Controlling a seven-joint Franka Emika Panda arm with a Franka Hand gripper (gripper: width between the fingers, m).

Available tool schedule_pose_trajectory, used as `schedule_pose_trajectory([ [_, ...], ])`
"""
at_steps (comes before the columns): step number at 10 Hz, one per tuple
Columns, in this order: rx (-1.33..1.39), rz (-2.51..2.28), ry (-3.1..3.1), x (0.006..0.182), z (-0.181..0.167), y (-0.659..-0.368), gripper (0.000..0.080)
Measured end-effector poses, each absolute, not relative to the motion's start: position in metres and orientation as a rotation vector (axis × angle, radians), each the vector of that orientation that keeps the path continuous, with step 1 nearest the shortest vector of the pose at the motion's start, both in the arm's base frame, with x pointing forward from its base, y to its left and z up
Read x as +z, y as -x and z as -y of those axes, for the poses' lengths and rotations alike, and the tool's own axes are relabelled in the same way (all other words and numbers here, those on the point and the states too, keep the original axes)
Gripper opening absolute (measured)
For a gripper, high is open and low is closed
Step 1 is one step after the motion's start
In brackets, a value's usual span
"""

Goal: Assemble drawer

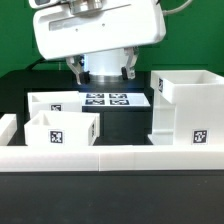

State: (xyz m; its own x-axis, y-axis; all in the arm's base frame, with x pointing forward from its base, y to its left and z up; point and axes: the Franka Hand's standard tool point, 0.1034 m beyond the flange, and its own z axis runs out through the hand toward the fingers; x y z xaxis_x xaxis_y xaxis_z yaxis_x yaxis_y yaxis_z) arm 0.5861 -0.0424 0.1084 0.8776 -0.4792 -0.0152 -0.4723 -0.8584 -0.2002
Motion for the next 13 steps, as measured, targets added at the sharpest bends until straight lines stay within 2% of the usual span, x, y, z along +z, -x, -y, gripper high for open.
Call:
schedule_pose_trajectory([
  [1, 0.020, -0.532, 2.966, 0.099, 0.054, -0.580, 0.0649],
  [4, 0.068, -0.396, 3.067, 0.075, 0.074, -0.572, 0.0649],
  [6, 0.036, -0.411, 3.062, 0.066, 0.081, -0.569, 0.0649],
  [11, 0.017, -0.386, 3.069, 0.063, 0.080, -0.570, 0.0649],
  [13, -0.003, -0.380, 3.081, 0.046, 0.079, -0.568, 0.0649],
])
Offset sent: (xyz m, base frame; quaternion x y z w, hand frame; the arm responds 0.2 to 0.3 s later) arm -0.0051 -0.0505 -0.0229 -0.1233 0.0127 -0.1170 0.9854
